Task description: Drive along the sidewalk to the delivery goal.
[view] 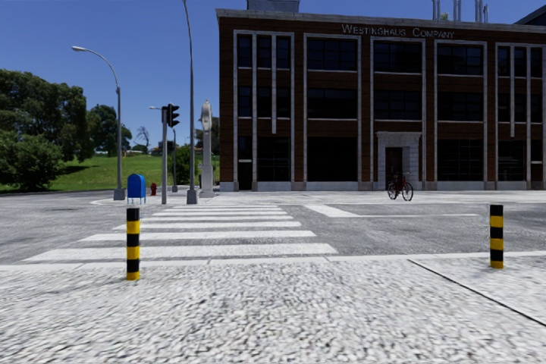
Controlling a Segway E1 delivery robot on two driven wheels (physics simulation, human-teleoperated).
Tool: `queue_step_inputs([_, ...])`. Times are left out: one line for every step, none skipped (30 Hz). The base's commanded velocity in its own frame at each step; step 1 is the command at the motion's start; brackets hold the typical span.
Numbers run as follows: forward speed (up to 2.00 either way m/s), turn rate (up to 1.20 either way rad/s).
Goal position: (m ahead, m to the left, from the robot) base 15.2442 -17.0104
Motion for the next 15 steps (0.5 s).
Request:
queue_step_inputs([2.00, 0.00])
queue_step_inputs([2.00, 0.00])
queue_step_inputs([2.00, 0.00])
queue_step_inputs([2.00, 0.00])
queue_step_inputs([2.00, 0.00])
queue_step_inputs([2.00, 0.00])
queue_step_inputs([2.00, 0.00])
queue_step_inputs([2.00, 0.00])
queue_step_inputs([2.00, 0.00])
queue_step_inputs([2.00, 0.00])
queue_step_inputs([2.00, 0.00])
queue_step_inputs([2.00, 0.00])
queue_step_inputs([2.00, 0.00])
queue_step_inputs([2.00, 0.00])
queue_step_inputs([2.00, 0.00])
